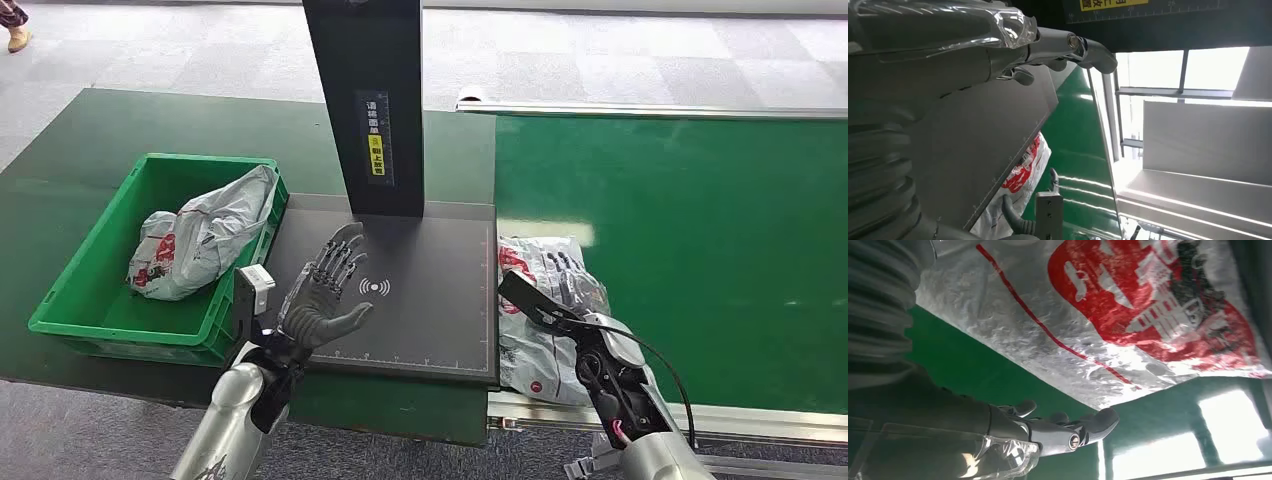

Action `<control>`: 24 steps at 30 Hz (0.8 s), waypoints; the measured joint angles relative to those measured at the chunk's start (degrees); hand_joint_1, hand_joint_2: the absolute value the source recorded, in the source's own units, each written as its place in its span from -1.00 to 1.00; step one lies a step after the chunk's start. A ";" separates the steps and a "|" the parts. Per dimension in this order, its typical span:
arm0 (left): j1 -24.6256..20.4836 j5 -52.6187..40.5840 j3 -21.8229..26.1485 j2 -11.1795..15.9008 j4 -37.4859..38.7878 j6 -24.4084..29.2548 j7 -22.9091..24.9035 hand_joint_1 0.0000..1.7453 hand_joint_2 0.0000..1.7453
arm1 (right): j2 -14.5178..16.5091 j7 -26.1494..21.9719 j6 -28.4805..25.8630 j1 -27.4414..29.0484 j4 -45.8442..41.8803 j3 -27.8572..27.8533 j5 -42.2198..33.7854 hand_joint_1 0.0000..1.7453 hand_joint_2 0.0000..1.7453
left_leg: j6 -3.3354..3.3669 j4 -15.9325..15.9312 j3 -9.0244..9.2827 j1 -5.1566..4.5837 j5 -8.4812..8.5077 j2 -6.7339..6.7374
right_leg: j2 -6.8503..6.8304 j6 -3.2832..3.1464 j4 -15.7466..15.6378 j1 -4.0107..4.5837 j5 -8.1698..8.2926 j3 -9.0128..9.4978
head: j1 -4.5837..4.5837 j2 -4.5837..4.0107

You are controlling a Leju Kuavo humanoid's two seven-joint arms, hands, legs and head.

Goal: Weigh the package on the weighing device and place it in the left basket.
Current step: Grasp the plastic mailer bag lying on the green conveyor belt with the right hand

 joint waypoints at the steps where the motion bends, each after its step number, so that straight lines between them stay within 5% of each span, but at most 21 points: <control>1: 0.00 0.04 0.00 0.00 0.00 0.07 0.00 -1.00 1.00 | 0.00 0.45 0.07 -0.13 0.30 0.00 0.75 -1.00 1.00 | 0.00 0.00 0.00 0.00 0.00 0.00 | 0.00 0.00 0.00 0.00 0.00 0.00 | 0.00 0.00; 7: 0.04 0.22 0.00 0.00 0.00 0.63 -0.09 -1.00 1.00 | -0.04 5.04 2.26 -2.15 4.93 0.05 8.05 -1.00 1.00 | 0.00 0.00 0.00 0.00 0.00 0.00 | 0.00 0.00 0.00 0.00 0.00 0.01 | -0.01 0.00; 14: -0.12 -1.90 -0.06 -0.18 0.00 2.08 -0.96 -1.00 1.00 | -0.35 -1.71 10.64 -4.33 10.27 -0.56 6.24 -1.00 1.00 | 0.00 0.01 0.10 0.00 0.00 0.03 | 0.01 0.00 0.00 0.00 0.00 0.06 | 0.00 0.00; 18: -0.41 -1.98 -0.09 -0.42 0.02 2.09 -1.07 -1.00 1.00 | -0.43 -4.16 12.68 -5.17 11.57 -0.81 5.41 0.84 1.00 | 0.00 0.01 0.14 0.00 0.00 0.07 | 0.01 0.00 -0.01 0.00 0.00 0.10 | 0.01 0.00; 19: -0.45 -1.85 -0.09 -0.44 0.04 1.96 -1.12 -1.00 1.00 | -0.44 -5.34 13.57 -5.36 11.79 -0.84 5.03 0.98 1.00 | 0.00 0.00 0.15 0.01 0.00 0.09 | 0.02 0.00 -0.01 0.00 0.00 0.11 | 0.01 0.00; 24: -0.47 -0.92 -0.05 -0.35 0.07 1.29 -1.28 -1.00 1.00 | -0.85 -13.51 19.21 -6.77 12.39 -0.31 1.96 1.00 1.00 | -0.01 0.00 0.30 0.01 -0.03 0.27 | 0.14 -0.01 -0.01 0.01 0.00 0.20 | 0.01 0.00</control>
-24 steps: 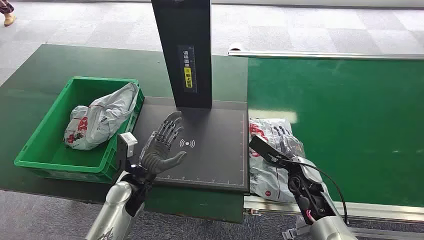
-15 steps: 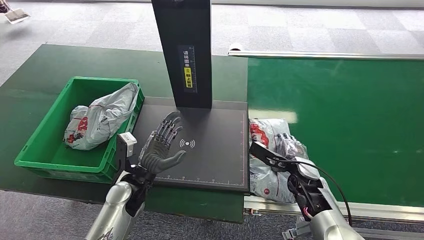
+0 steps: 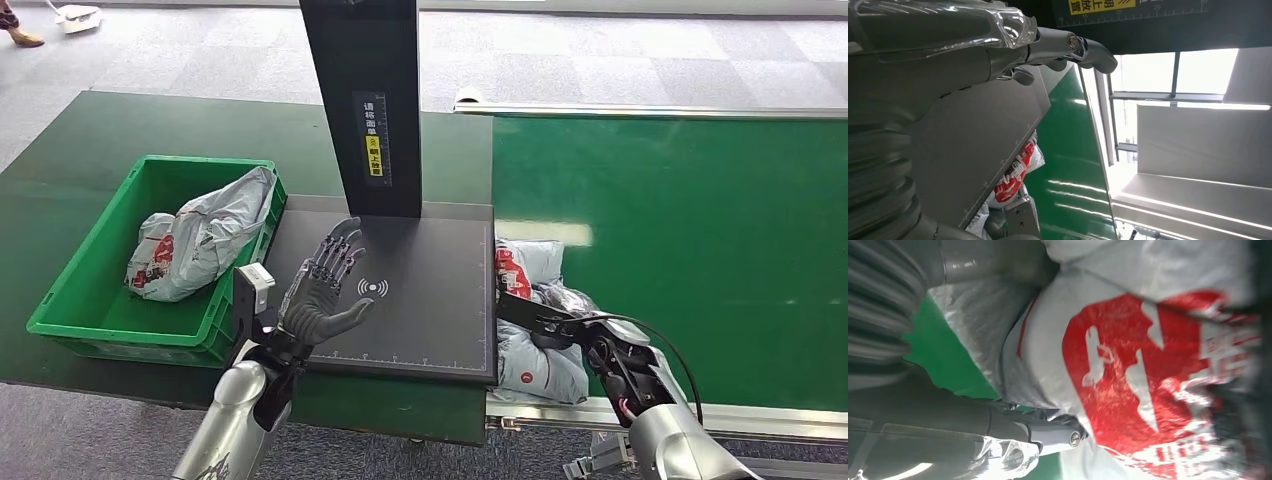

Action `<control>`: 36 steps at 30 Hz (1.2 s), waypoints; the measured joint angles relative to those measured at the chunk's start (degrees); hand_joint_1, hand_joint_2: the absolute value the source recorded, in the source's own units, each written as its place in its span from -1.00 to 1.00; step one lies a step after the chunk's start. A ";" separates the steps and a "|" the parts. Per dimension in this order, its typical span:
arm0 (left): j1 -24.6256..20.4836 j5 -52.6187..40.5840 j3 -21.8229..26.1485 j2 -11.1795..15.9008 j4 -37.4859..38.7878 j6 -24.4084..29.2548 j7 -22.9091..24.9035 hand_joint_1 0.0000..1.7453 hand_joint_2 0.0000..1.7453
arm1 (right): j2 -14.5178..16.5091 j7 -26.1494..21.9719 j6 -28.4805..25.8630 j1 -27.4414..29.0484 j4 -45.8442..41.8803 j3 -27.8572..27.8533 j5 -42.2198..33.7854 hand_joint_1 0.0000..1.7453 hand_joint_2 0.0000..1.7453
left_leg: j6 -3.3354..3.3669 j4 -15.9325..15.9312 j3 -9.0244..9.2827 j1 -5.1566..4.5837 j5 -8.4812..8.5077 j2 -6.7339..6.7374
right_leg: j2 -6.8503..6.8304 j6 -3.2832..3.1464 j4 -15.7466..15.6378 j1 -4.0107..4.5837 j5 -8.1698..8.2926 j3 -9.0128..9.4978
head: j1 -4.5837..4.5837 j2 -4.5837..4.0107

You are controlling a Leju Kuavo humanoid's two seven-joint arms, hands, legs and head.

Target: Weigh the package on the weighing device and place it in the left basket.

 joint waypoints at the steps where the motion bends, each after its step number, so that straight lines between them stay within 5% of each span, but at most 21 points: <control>1: -0.01 0.09 0.01 0.07 0.00 -0.10 0.01 -1.00 1.00 | -0.20 -1.93 1.22 -0.33 0.01 0.32 -0.88 1.00 1.00 | -0.01 0.00 0.04 0.00 -0.01 0.03 | 0.04 0.00 0.00 0.00 0.00 0.02 | 0.00 0.00; 6: -0.11 0.20 0.03 0.35 0.00 -0.31 0.05 -1.00 1.00 | -0.82 -5.66 3.58 -1.30 0.01 1.85 -2.95 1.00 1.00 | -0.01 0.00 0.14 0.02 -0.04 0.14 | 0.16 0.00 0.00 0.02 0.00 0.08 | -0.01 0.00; 18: -0.07 1.59 0.14 1.05 -0.23 -0.95 1.30 -1.00 1.00 | -1.43 -5.34 4.97 -2.73 -0.01 6.43 -7.11 1.00 1.00 | -0.02 -0.01 0.14 0.05 -0.04 0.17 | 0.18 -0.01 0.00 0.05 0.00 0.09 | 0.00 0.00; 28: 2.90 2.55 1.28 1.99 -4.03 -1.55 0.51 -1.00 1.00 | -1.33 -19.56 -7.90 4.67 -14.31 5.30 -19.59 1.00 1.00 | -0.02 -0.06 -0.14 0.05 -0.04 0.16 | 0.26 -0.02 0.02 0.06 0.01 -0.22 | -0.02 0.00; 36: 0.86 3.72 2.02 2.25 -3.70 -2.35 -0.56 -1.00 1.00 | 1.06 -24.41 -14.33 11.23 -31.37 -2.26 -26.13 1.00 1.00 | -0.02 -0.07 -0.24 0.02 -0.04 0.10 | 0.18 -0.01 0.02 0.02 0.00 -0.27 | 0.00 0.00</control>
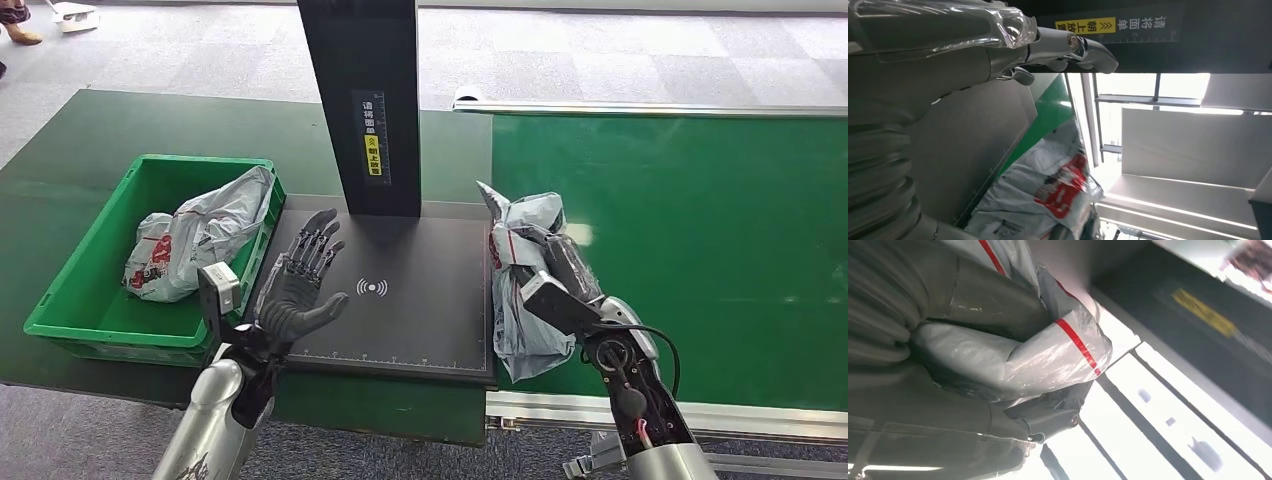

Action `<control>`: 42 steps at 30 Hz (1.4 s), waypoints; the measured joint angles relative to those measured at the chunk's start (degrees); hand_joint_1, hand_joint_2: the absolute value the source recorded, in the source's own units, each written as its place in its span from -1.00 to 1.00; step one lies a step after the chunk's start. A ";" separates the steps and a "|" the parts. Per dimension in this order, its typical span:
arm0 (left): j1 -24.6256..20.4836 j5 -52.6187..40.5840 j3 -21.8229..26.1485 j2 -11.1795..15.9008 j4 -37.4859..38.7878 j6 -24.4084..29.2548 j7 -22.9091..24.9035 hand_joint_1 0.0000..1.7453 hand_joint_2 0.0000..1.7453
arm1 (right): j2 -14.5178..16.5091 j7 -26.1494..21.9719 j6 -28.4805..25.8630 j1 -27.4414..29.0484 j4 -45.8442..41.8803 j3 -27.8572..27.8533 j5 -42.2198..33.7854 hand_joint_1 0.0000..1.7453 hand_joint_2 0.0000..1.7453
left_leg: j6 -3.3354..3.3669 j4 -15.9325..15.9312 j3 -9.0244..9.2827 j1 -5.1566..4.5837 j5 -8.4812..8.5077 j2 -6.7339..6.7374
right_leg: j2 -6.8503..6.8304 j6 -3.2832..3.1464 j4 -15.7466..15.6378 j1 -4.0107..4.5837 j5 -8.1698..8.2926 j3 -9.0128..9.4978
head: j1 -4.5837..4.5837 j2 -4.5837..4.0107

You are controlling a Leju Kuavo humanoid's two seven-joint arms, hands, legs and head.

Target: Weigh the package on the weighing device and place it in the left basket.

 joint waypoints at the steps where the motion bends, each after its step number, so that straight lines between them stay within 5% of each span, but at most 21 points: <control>1: -0.10 0.05 0.05 0.03 0.11 0.02 -0.21 -1.00 1.00 | 0.56 -0.73 -1.26 0.61 -1.66 -1.08 -0.83 1.00 1.00 | 0.00 0.00 0.00 -0.01 0.00 0.00 | 0.00 0.00 0.00 -0.01 0.00 0.00 | 0.00 0.00; 11: -0.23 0.31 0.89 0.46 0.14 2.17 -2.88 -1.00 1.00 | 5.58 -5.64 -14.61 4.89 -14.75 -8.54 -5.48 1.00 1.00 | 0.00 0.00 -0.01 -0.01 0.00 -0.11 | -0.06 0.00 0.00 -0.02 -0.01 0.00 | -0.01 0.00; 15: -0.44 1.30 2.30 0.81 -0.46 2.47 -2.96 -1.00 1.00 | 6.07 -3.43 -13.48 5.41 -15.90 -9.09 -7.35 1.00 1.00 | 0.00 -0.01 -0.02 -0.01 0.00 -0.10 | -0.06 0.00 0.00 -0.02 -0.01 0.01 | 0.00 0.00; 23: -2.70 -0.42 2.86 1.56 -0.01 2.48 -4.21 -1.00 1.00 | 5.23 4.12 -10.21 1.74 -2.83 -0.44 15.17 1.00 1.00 | -0.01 -0.01 -0.02 0.00 0.04 -0.15 | -0.10 0.00 0.00 0.00 0.00 0.02 | -0.01 0.00; 28: -3.66 -0.46 2.81 1.61 0.58 2.06 -4.11 -1.00 1.00 | 5.55 3.34 -7.19 -1.37 5.82 4.38 16.31 1.00 1.00 | -0.02 -0.01 -0.03 0.00 0.03 -0.14 | -0.11 0.01 0.01 0.00 -0.01 0.00 | -0.01 0.00; 42: -4.47 -0.13 1.90 1.22 2.14 2.38 -3.46 -1.00 1.00 | 8.08 -5.65 -16.97 -4.85 10.81 5.74 7.96 1.00 1.00 | -0.01 0.00 -0.03 0.00 0.03 -0.15 | -0.11 0.01 0.00 -0.01 -0.01 -0.01 | -0.01 0.00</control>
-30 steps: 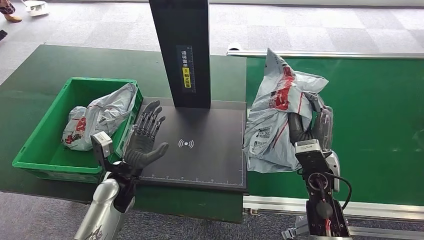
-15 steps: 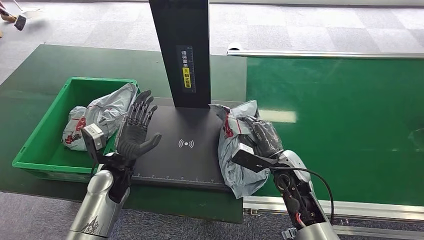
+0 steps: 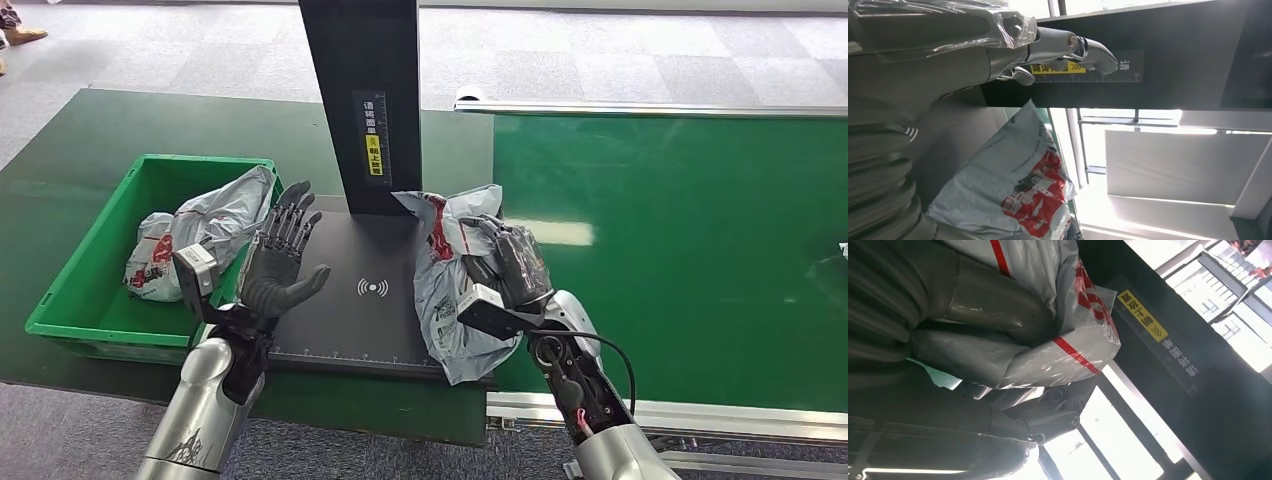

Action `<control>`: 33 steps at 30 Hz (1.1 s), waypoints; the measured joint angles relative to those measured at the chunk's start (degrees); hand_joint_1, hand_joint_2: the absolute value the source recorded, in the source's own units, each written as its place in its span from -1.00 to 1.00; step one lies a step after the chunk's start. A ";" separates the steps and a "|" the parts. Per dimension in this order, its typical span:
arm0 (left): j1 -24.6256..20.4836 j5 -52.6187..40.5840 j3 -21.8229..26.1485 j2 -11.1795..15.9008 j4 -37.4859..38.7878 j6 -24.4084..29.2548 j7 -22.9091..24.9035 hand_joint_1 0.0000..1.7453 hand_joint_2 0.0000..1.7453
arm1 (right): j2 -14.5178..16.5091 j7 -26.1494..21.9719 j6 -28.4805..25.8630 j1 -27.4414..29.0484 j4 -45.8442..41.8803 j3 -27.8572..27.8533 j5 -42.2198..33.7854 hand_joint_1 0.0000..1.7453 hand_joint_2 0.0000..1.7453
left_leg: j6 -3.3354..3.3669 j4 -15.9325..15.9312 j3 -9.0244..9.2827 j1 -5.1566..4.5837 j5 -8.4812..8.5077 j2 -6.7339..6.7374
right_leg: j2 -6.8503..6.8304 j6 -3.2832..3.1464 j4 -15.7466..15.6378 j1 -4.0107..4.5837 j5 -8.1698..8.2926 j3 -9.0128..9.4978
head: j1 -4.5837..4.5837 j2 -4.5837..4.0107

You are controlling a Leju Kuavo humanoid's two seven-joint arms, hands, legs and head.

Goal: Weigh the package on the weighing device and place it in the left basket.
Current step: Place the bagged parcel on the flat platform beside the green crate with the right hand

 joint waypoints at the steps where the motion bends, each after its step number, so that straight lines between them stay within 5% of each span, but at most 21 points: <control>1: -0.23 0.06 -0.19 -0.11 0.19 0.01 0.07 -1.00 1.00 | 0.21 0.11 -0.37 -0.28 0.17 -0.05 -0.32 1.00 1.00 | 0.00 0.00 0.00 0.00 0.00 0.00 | 0.00 0.00 0.00 0.00 0.00 0.00 | 0.00 0.00; 6: -1.16 0.20 -1.18 -0.41 1.05 0.01 0.57 -1.00 1.00 | 0.80 5.06 2.50 -2.63 4.33 -0.31 -1.04 1.00 1.00 | 0.00 0.00 -0.01 -0.01 0.00 0.00 | 0.00 0.00 0.00 -0.01 0.00 0.01 | 0.01 0.00; 8: -1.44 0.20 -1.60 -0.49 1.40 -0.09 0.85 -1.00 1.00 | 0.82 8.83 6.34 -4.03 7.70 -0.21 -0.35 0.78 1.00 | 0.00 0.00 -0.01 -0.01 0.00 -0.01 | -0.02 0.00 0.00 -0.01 0.00 0.01 | 0.01 0.00; 12: -1.78 0.20 -2.11 -0.55 2.13 -0.48 1.21 -1.00 1.00 | 0.83 14.95 15.37 -7.16 14.88 0.51 0.64 -0.81 1.00 | 0.00 0.01 0.01 -0.01 0.00 0.01 | -0.03 0.00 0.00 -0.01 0.01 0.02 | 0.00 0.00; 13: -1.79 0.20 -2.22 -0.56 2.28 -0.51 1.25 -1.00 1.00 | 0.84 15.93 17.09 -7.84 16.33 0.71 0.65 -0.95 1.00 | 0.00 0.01 0.02 0.00 0.00 0.01 | -0.03 0.00 0.00 0.00 0.01 0.01 | 0.00 0.00; 17: -1.84 0.21 -2.48 -0.67 2.74 -0.16 1.70 -1.00 1.00 | 0.88 18.45 24.34 -10.68 20.86 1.10 -1.32 -1.00 1.00 | 0.00 0.01 0.09 0.00 0.00 0.06 | 0.00 0.00 0.00 0.00 0.00 0.04 | -0.01 0.00; 20: -1.91 0.26 -2.50 -0.84 2.94 0.34 2.24 -1.00 1.00 | 0.97 15.83 31.09 -12.22 22.94 1.01 -4.82 -1.00 1.00 | 0.00 0.00 0.14 0.00 -0.01 0.07 | 0.01 0.00 0.00 0.00 0.00 0.08 | 0.01 0.00; 24: -1.66 0.29 -2.50 -1.00 2.97 0.58 2.35 -1.00 1.00 | 1.39 9.34 44.14 -11.73 23.84 -1.35 -16.66 -1.00 1.00 | 0.00 0.00 0.14 0.00 0.00 0.05 | 0.00 0.00 0.00 0.00 0.01 0.09 | -0.01 0.00; 29: -1.14 0.60 -2.50 -0.98 3.25 0.53 1.35 -1.00 1.00 | 1.84 8.69 56.06 -10.21 23.52 -6.49 -30.46 -1.00 1.00 | 0.00 0.00 0.11 0.00 0.00 0.02 | -0.02 0.00 0.00 0.00 0.00 0.09 | 0.00 0.00; 33: -0.28 0.70 -2.48 -0.95 3.35 0.81 0.72 -1.00 1.00 | 1.88 9.75 55.86 -9.01 21.69 -8.87 -36.52 -1.00 -1.00 | 0.00 0.01 0.08 -0.01 -0.01 0.02 | -0.02 0.00 0.00 -0.01 0.00 0.08 | 0.00 0.00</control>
